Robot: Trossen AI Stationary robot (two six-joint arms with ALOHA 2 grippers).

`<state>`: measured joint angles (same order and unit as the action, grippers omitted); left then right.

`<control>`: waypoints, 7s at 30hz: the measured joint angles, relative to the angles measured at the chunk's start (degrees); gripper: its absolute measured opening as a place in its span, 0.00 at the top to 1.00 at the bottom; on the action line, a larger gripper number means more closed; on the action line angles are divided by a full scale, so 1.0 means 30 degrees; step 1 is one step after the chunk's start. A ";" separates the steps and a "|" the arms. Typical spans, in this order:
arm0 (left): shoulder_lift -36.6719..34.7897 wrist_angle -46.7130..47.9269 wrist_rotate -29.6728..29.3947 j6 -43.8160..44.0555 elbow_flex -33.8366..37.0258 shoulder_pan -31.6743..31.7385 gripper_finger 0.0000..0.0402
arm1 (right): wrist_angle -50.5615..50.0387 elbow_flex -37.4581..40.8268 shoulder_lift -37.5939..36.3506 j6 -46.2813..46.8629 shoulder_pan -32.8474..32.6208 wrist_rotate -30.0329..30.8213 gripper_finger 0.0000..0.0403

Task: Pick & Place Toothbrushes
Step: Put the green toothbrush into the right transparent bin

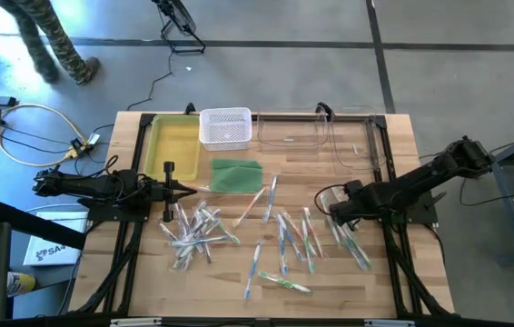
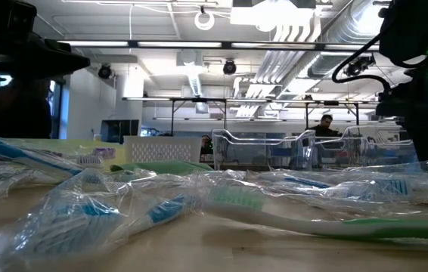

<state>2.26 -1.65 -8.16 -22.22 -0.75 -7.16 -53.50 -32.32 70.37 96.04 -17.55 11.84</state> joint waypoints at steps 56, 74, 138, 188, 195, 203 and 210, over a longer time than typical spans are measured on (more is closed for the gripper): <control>0.0004 0.0000 0.0000 -0.0003 0.0000 0.0004 0.99 | 0.2085 0.0379 0.2565 -0.1604 0.0512 0.1003 0.98; 0.0005 0.0000 0.0007 -0.0122 0.0000 0.0002 0.99 | -0.0713 -0.1389 0.2564 -0.4681 0.0519 0.0480 0.98; 0.0000 0.0000 0.0007 -0.0138 0.0000 0.0000 0.99 | -0.0603 -0.8932 0.0405 -1.6640 0.4475 0.8782 0.98; 0.0005 -0.0005 0.0005 -0.0146 0.0000 0.0001 0.99 | 0.3254 -0.4005 -0.0984 -2.3096 1.7668 0.8007 0.98; 0.0001 -0.0006 0.0000 -0.0146 0.0000 0.0006 0.99 | 0.3512 -0.3420 -0.0984 -2.3108 1.8039 0.7455 0.98; 0.0003 0.0000 0.0000 -0.0146 0.0000 0.0007 0.99 | 0.3504 -0.3300 -0.0976 -2.3113 1.8041 0.7401 0.98; 0.0002 0.0000 0.0000 -0.0146 0.0000 0.0007 0.99 | 0.3499 -0.3300 -0.0515 -2.3091 1.8036 0.7152 0.98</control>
<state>2.27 -1.65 -8.16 -22.65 -0.75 -7.14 -43.00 -42.22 68.82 26.76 36.56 33.30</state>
